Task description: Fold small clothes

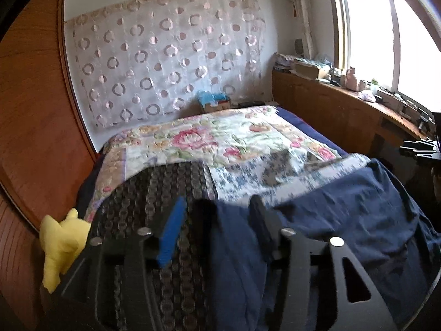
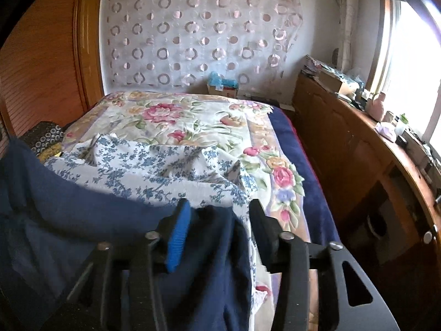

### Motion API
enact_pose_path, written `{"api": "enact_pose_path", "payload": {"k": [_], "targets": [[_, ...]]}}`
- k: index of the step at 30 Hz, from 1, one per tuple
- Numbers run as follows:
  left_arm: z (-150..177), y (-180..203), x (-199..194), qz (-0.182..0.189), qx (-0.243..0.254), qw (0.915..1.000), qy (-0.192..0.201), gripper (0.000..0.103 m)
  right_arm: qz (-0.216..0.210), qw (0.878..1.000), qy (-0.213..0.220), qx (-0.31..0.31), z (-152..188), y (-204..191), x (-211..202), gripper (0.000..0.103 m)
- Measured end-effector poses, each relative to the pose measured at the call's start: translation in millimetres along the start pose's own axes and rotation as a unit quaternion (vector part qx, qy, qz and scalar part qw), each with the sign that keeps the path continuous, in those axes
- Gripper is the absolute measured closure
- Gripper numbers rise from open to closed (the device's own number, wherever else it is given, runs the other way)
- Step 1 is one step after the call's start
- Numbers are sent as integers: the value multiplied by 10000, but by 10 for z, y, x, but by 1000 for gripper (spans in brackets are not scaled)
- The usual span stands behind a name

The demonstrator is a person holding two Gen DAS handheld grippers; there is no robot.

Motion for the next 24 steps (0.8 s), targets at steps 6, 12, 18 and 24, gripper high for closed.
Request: {"api": "enact_pose_path", "payload": {"k": [6, 12, 18, 24], "targets": [[434, -31, -255, 120, -126, 9998, -47, 31, -243, 9997, -81, -28, 416, -61, -307, 55], [783, -12, -443, 195, -277, 9994, -56, 31, -549, 9981, -264, 105, 782, -43, -508, 55], [993, 4, -491, 147, -345, 9992, -141, 31, -508, 9965, -630, 191, 1006, 84, -486, 55], [1108, -9, -432, 142, -398, 9988, -233, 31, -548, 9955, -693, 342, 1073, 224, -511, 55]]}}
Point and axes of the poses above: each gripper's, at about its wrist camera, not at the fingertips, and x roughly the way its jaws point, y to its right, z to its underside, the point moved 2 cm from there along x, roughly the way its jaws point, and after that the axes turned 6 degrees about -x, right-handed, at the moved point
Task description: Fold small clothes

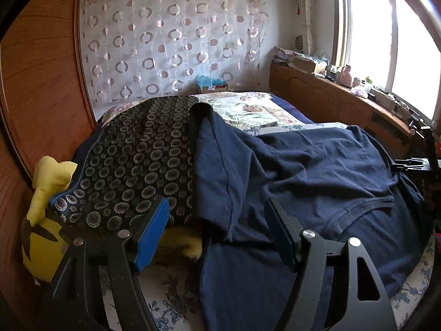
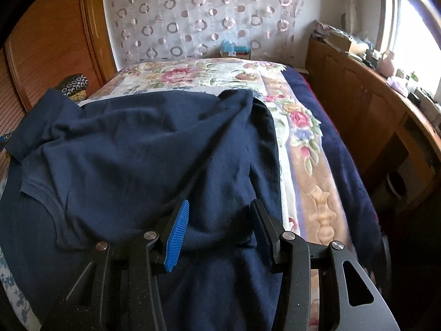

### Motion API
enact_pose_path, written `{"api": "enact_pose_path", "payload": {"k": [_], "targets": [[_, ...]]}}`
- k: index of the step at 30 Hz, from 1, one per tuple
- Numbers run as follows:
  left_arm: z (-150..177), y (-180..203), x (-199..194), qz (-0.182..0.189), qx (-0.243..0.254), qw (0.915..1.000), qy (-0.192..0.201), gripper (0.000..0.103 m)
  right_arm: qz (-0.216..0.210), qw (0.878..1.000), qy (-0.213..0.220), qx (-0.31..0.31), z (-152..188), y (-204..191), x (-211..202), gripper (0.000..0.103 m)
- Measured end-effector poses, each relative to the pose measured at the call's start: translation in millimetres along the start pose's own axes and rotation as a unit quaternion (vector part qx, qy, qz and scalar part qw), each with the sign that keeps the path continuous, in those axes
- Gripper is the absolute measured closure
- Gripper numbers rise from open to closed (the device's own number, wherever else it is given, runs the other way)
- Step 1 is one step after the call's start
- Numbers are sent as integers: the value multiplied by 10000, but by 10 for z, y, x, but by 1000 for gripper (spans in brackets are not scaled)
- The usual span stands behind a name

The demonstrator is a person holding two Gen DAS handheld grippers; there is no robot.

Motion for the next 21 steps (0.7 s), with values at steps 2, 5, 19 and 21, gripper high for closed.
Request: {"api": "enact_pose_path", "payload": {"k": [2, 5, 19, 21], "targets": [[17, -2, 23, -31, 13, 10000, -3, 31, 16, 10000, -24, 15, 10, 21, 1, 55], [15, -12, 51, -72, -19, 10000, -20, 33, 37, 10000, -62, 8, 21, 35, -34, 55], [57, 2, 173, -36, 52, 9996, -266, 70, 125, 9998, -99, -69, 1, -153, 19, 55], [64, 30, 159, 4, 94, 9997, -244, 80, 135, 9998, -103, -88, -16, -153, 39, 55]]}}
Point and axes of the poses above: each gripper's, at about its wrist camera, not at the fingertips, and x roughly the way its jaws point, y to its right, z to its underside, the point moved 2 cm from there along x, roughly the way its jaws point, and after that the axes turned 6 degrees about -x, right-handed, at the moved point
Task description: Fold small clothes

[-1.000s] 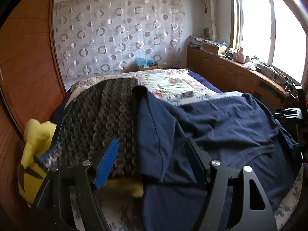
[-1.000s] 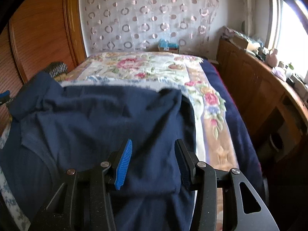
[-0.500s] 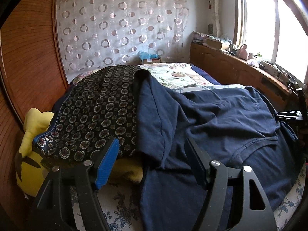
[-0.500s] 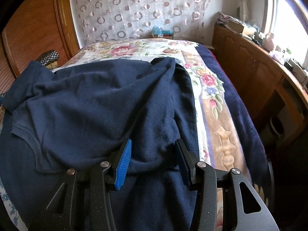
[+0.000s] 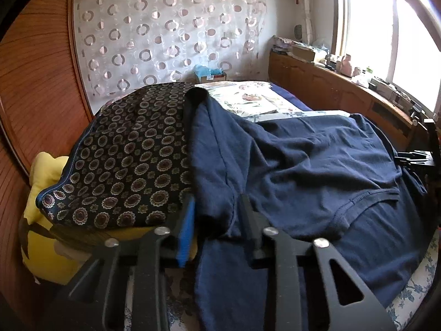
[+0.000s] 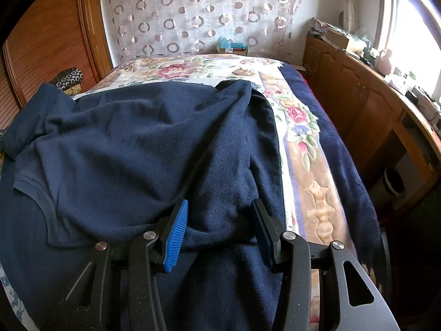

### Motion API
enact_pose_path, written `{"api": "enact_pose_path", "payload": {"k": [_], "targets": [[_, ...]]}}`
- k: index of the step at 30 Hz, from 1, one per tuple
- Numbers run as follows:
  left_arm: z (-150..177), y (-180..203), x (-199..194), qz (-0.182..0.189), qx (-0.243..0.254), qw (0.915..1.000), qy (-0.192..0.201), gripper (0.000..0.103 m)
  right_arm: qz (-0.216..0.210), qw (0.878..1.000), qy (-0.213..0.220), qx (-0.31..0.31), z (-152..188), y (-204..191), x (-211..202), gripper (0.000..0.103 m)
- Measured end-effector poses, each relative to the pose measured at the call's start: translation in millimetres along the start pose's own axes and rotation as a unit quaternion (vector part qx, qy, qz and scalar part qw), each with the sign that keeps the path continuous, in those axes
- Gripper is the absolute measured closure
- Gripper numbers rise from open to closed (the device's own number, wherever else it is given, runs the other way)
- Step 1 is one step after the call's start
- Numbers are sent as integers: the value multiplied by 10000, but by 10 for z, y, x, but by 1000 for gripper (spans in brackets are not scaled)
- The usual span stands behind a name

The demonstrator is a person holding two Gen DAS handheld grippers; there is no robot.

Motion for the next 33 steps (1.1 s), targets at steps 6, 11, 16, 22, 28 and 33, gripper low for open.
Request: {"api": "enact_pose_path", "payload": {"k": [6, 11, 16, 22, 28, 33], "targets": [[8, 101, -55, 174, 77, 9998, 47, 95, 4, 10000, 1, -11, 4, -4, 3, 55], [0, 162, 10, 34, 142, 9999, -87, 95, -3, 10000, 1, -10, 5, 4, 4, 55], [36, 153, 96, -17, 153, 9996, -243, 95, -5, 10000, 1, -14, 1, 4, 3, 55], [-10, 180, -31, 106, 138, 9998, -74, 100, -90, 9998, 77, -169, -26, -39, -47, 83], [-162, 154, -329, 295, -101, 9990, 336, 101, -194, 9982, 484, -281, -119, -80, -279, 94], [-265, 127, -591, 379, -193, 9971, 635, 101, -285, 9941, 1038, -151, -220, -12, -642, 97]]}}
Point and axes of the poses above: each gripper's, at about its wrist camera, not at the fingertips, and x roughly the way its jaws point, y to its right, z to its underside, the point moved 2 cm from there along x, roughly the way its jaws point, and after that the axes turned 6 degrees about -x, right-handed, at the moved point
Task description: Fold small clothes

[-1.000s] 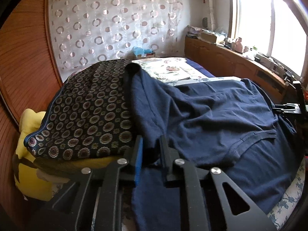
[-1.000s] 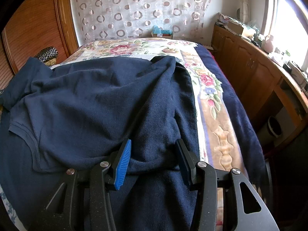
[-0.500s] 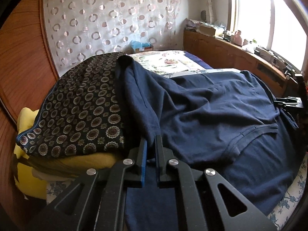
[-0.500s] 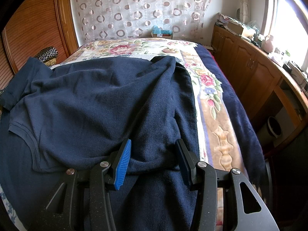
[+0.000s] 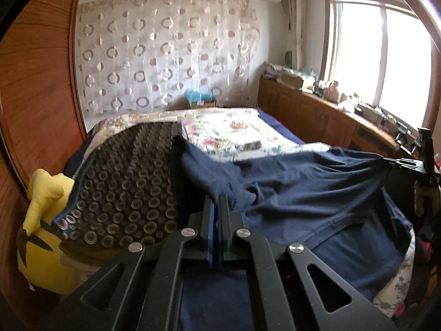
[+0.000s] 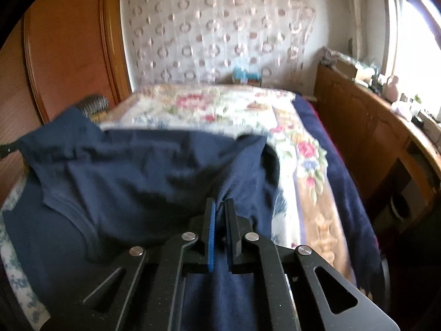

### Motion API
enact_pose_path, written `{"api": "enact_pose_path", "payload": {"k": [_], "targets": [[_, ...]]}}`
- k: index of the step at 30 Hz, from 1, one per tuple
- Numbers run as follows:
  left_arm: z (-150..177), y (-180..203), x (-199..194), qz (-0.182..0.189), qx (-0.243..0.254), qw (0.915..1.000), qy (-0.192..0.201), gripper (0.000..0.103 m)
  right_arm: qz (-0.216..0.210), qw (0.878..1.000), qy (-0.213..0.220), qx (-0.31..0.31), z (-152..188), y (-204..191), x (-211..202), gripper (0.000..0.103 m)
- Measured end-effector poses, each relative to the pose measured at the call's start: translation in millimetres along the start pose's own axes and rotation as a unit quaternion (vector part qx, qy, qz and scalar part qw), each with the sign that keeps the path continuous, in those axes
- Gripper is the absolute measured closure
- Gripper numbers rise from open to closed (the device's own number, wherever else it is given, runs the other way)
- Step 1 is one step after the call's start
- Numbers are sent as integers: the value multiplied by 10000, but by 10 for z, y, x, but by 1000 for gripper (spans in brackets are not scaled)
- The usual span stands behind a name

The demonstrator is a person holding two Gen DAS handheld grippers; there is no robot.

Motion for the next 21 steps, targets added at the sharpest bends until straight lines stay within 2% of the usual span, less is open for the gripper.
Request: {"api": "enact_pose_path", "payload": {"k": [2, 5, 11, 17, 21], "targets": [[-20, -7, -75, 34, -28, 10000, 61, 101, -41, 9999, 165, 32, -50, 20, -130, 97], [-19, -27, -175, 92, -78, 9998, 141, 101, 54, 9998, 206, -64, -68, 2, -215, 97], [31, -77, -330, 113, -193, 9995, 241, 101, -73, 9993, 378, 2, -42, -3, -435, 98], [137, -181, -569, 129, -335, 9989, 299, 101, -159, 9986, 501, 30, 173, 48, -705, 98], [302, -180, -623, 63, -302, 9994, 180, 101, -75, 9991, 424, 17, 344, 76, -828, 98]]}}
Point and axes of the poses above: each gripper's, at about its wrist camera, not at the fingertips, and x roughly the way its jaws point, y to its right, z to its underside, the point moved 2 cm from there along x, roughly the way its jaws point, and after that the axes turned 6 degrees about -x, right-handed, at the moved point
